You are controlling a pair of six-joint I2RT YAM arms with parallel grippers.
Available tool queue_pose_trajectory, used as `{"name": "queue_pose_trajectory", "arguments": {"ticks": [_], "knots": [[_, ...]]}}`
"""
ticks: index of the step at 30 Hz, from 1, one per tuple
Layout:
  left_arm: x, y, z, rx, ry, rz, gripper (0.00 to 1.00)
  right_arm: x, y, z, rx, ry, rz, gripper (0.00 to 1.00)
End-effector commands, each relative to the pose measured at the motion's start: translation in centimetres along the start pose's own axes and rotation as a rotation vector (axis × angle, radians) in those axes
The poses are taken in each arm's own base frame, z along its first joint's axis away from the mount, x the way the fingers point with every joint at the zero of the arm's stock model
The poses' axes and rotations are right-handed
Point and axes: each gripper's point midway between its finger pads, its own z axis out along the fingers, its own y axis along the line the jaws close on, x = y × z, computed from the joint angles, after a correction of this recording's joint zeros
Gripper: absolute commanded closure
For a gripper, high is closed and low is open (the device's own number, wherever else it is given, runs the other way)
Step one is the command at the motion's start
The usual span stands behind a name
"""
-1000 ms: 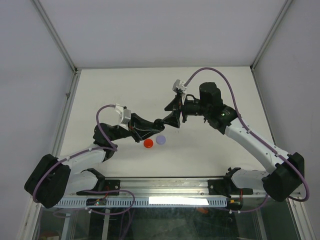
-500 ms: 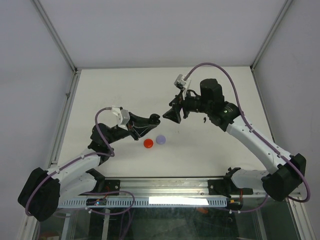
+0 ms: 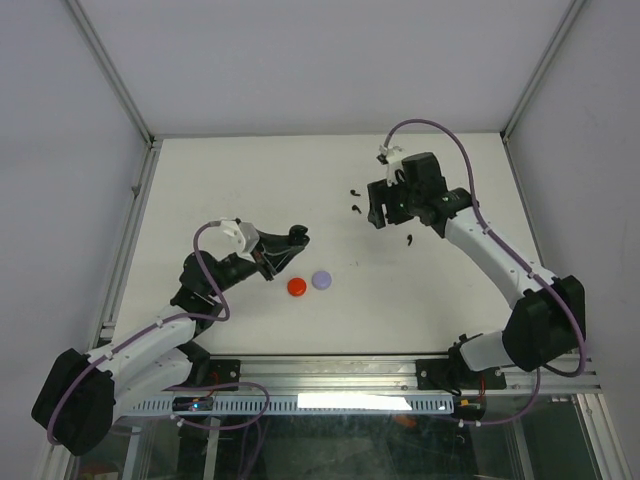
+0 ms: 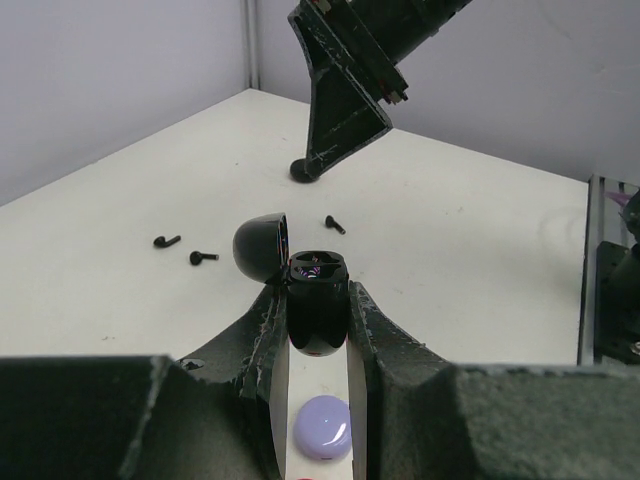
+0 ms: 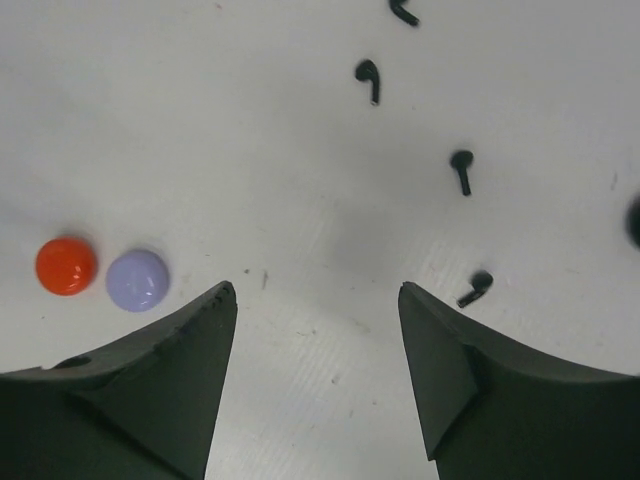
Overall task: Insert the wireless bluetooth earbuds into the charging case
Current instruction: Pick up the earbud from the center of the board.
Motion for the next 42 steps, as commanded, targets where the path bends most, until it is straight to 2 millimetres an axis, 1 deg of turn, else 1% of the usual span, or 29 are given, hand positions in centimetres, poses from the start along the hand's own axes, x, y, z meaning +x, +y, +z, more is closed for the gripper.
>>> {"name": "queue_pose_trajectory", "arguments": {"ticks": [1,5,7,12,15,19,23,33,37,40,42], "knots": [[-1.8,1.2,0.3,-0.019,-0.025,0.087,1.0,1.7,-4.6,0.8,0.193,0.068,0.096,0.33],[-1.7,2.0,0.1,-0.041,-0.001,0.12,1.0,4.2,-8.5,1.9,0.306,0.136,0.17,0.37],[-1.6,2.0,-0.1,-0.036,0.002,0.121,1.0,5.3,-9.8,2.4,0.344,0.166,0.187,0.4],[-1.4,1.4,-0.2,0.002,0.018,0.13,1.0,6.9,-11.5,3.8,0.383,0.218,0.207,0.45],[-1.5,1.3,-0.3,0.006,0.019,0.139,1.0,8.0,-12.2,4.7,0.411,0.259,0.214,0.52],[-1.4,1.2,-0.4,0.01,0.023,0.144,1.0,9.1,-12.8,5.4,0.438,0.295,0.228,0.56],[-1.2,1.1,-0.3,0.027,0.035,0.145,1.0,9.7,-13.3,6.0,0.457,0.312,0.236,0.59],[-0.7,0.9,-0.2,0.048,0.059,0.145,1.0,10.2,-13.4,7.8,0.445,0.324,0.255,0.63],[-0.8,0.8,-0.2,0.052,0.06,0.148,1.0,10.8,-13.5,8.3,0.445,0.345,0.259,0.65],[-0.7,0.8,-0.1,0.056,0.065,0.148,1.0,11.2,-13.5,8.5,0.447,0.358,0.264,0.72],[-0.7,0.8,-0.1,0.058,0.066,0.147,1.0,11.3,-13.5,8.3,0.451,0.364,0.266,0.74]]}}
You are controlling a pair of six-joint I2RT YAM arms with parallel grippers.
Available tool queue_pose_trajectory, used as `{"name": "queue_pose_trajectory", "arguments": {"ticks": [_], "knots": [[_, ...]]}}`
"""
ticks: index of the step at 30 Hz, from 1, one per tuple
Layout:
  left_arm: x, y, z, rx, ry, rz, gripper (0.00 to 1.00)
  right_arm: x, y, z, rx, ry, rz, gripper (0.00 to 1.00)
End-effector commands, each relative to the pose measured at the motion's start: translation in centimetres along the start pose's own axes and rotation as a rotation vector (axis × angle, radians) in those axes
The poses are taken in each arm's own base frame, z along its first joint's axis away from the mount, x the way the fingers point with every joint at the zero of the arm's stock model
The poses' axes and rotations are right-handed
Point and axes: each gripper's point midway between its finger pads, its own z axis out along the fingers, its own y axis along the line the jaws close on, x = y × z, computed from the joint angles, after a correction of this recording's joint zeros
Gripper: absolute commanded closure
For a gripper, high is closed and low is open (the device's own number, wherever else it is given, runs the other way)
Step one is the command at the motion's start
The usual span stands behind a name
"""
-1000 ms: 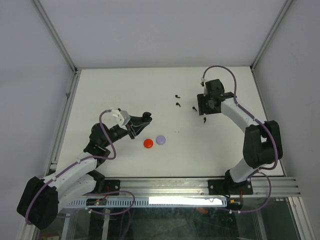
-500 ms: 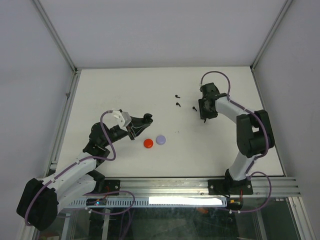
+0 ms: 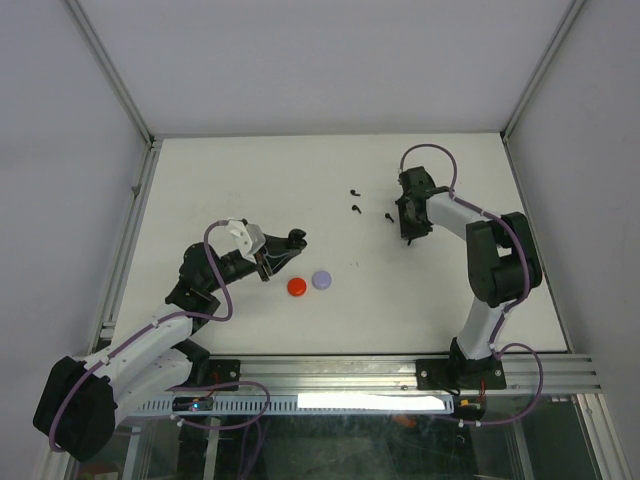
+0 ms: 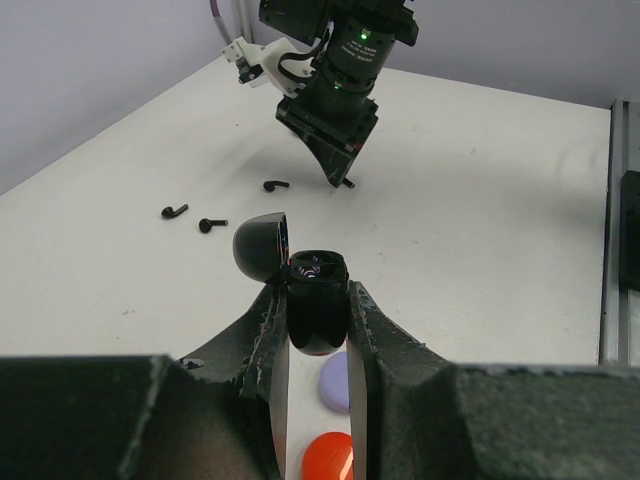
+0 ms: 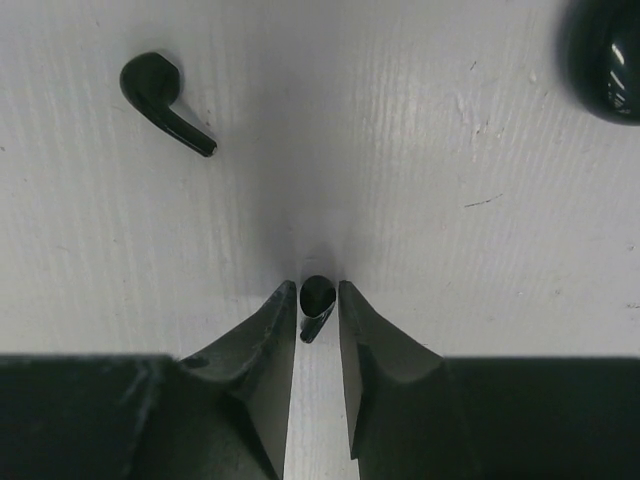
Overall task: Insert the wireless bluetooth earbuds into the charging case
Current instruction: Pick up the earbud from the center of the board.
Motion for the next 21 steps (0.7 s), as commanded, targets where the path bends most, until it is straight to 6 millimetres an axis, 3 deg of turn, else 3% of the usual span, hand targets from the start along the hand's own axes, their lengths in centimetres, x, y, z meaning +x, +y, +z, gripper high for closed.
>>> {"name": "queue_pose_trajectory", "arguments": {"ticks": [1,7,12,21], "knots": [[-2.4,0.1,0.4,0.023,-0.053,0.065,1.0,-1.4,-0.2,0.0,0.014,-0.03,0.025,0.75],[-2.4,0.0,0.5,0.029,-0.052,0.065,1.0,-1.4,-0.4,-1.1,0.018,-0.04,0.029,0.85],[-2.4,0.1,0.5,0.027,-0.055,0.057,1.0,-2.5,0.6,-3.3,-0.043,-0.109,0.034,0.86],[-3.5,0.7,0.4,-0.022,-0.114,0.032,1.0,-6.9,4.9,-11.3,-0.227,-0.387,-0.028,0.89]]}}
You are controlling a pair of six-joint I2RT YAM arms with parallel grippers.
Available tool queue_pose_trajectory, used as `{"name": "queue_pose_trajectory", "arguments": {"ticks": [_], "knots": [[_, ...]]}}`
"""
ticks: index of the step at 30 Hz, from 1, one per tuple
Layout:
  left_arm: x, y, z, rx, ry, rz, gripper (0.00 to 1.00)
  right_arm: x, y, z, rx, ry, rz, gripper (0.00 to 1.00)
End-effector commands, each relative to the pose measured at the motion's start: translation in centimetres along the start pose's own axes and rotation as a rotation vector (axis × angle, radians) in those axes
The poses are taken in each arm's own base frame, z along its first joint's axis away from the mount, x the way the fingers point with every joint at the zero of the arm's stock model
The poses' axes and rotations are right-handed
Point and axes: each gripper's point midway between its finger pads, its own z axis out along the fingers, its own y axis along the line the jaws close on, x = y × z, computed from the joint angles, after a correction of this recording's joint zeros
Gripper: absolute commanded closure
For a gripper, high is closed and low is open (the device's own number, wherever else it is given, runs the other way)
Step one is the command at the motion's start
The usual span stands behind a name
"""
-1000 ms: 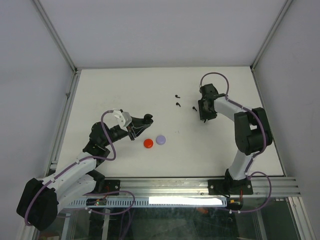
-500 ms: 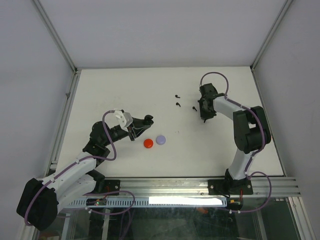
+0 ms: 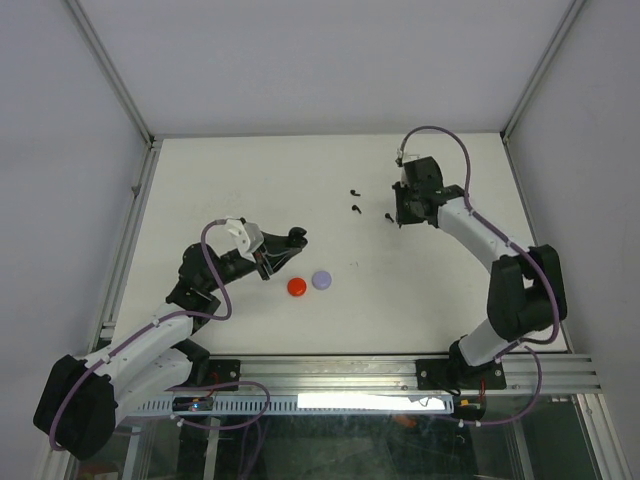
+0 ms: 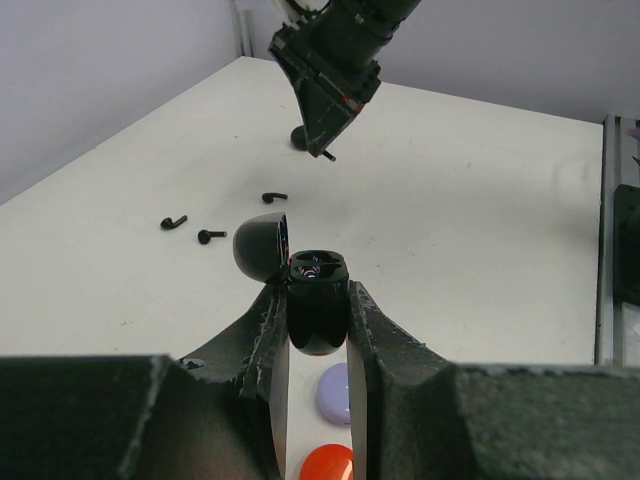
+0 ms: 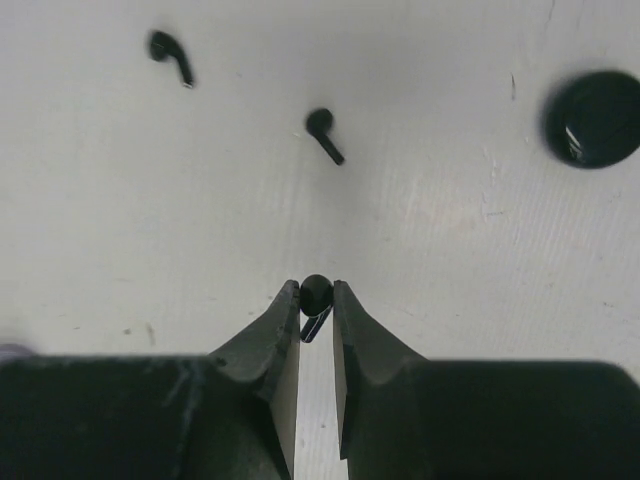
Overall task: Insert the wireless bluetooth earbuds into the charging case
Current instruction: Pick up the earbud from the center of the board.
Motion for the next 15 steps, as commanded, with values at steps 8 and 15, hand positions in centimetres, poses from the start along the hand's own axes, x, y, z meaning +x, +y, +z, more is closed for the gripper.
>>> {"name": "queue_pose_trajectory", "arguments": {"ticks": [8,15], "knots": [[-4.0,1.3,0.4,-0.065,-0.127,-0.003,1.0,-8.8,8.5,-11.6,-0.302,-0.47,-0.071,0.91],[-4.9,1.3,0.7,-0.053,-0.179,0.004,1.0,-10.3,13.7,-18.2,-0.476,-0.684,-0.136,0.91]]}}
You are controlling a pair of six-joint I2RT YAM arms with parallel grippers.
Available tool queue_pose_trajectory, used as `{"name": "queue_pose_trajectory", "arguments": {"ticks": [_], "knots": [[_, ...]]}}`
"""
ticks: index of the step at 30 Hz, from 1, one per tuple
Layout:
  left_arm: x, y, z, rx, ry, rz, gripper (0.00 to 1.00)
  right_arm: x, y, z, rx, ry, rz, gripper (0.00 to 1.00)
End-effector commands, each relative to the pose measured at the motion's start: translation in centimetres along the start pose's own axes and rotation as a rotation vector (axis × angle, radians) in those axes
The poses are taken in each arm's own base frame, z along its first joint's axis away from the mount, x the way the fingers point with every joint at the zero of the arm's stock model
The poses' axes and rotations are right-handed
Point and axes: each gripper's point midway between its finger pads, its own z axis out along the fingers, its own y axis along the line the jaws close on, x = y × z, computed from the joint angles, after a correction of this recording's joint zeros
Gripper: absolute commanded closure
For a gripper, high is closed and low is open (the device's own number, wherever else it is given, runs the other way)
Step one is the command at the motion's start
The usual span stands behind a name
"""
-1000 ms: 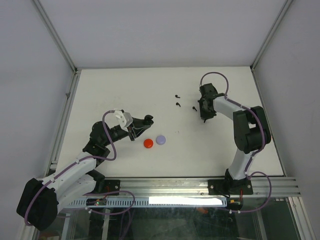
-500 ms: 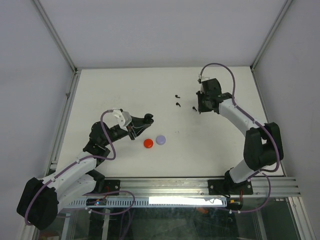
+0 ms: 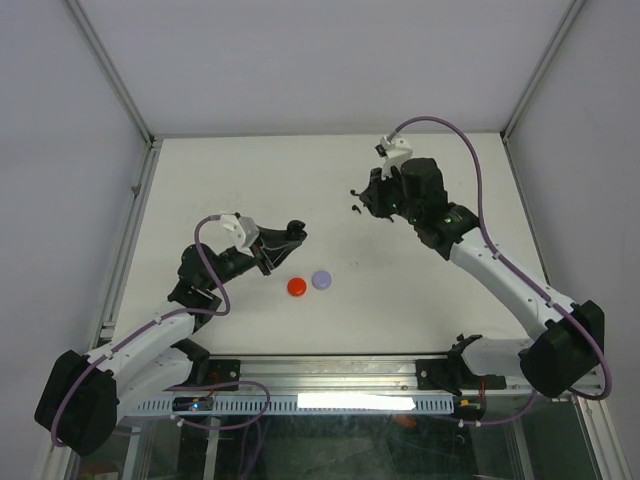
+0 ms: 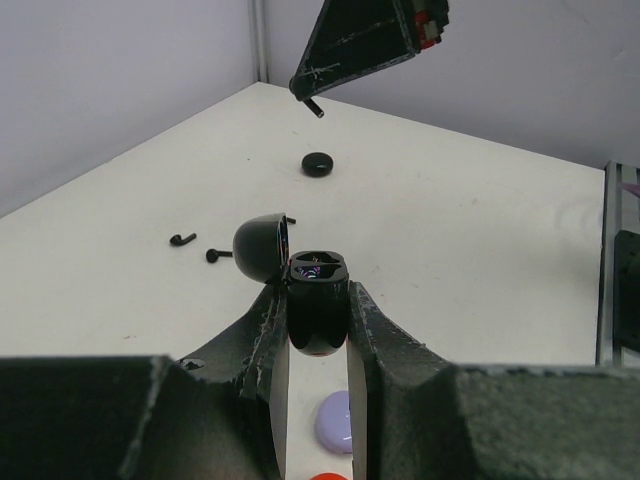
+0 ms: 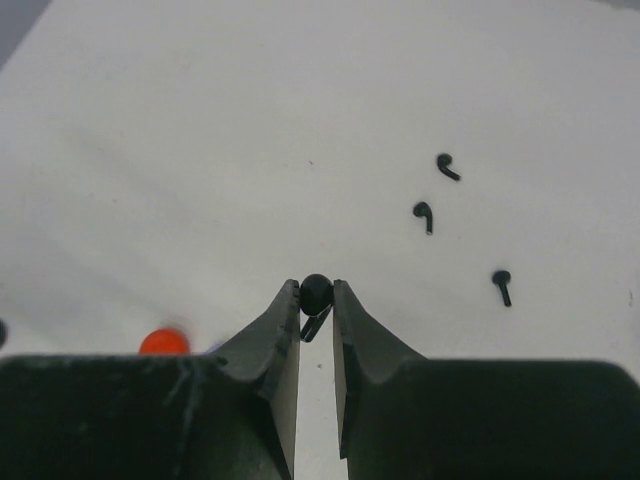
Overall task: Insert the wireless bluetooth earbuds into the charging case
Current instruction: Pick up the earbud from the center of the board, then place the earbud in the charging case.
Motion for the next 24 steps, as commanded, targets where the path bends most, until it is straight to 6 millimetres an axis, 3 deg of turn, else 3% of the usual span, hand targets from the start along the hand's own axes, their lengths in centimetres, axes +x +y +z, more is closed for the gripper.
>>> {"name": "queue_pose_trajectory", "arguments": {"ticks": [1,9,14,24], "knots": [[-3.9,0.3,0.5,-0.002,-0.135,0.053,1.0,-5.7,4.4,-2.4,-0.135,-0.229,-0.032,0.91],[-5.3,-0.1,0.9,0.035,-0.232,0.117,1.0,-8.6,10.7,-6.6,-0.346,-0.451,-0.127,0.92],[-6.5,-0.5,0.9,0.059,-0.309,0.168,1.0,-9.0,14.1,-8.7,-0.467,-0.549,-0.168,0.92],[-8.4,-1.6,1.3,0.136,-0.384,0.207,1.0,-9.3,17.8,-10.7,-0.588,-0.68,-0.218,0.93]]}}
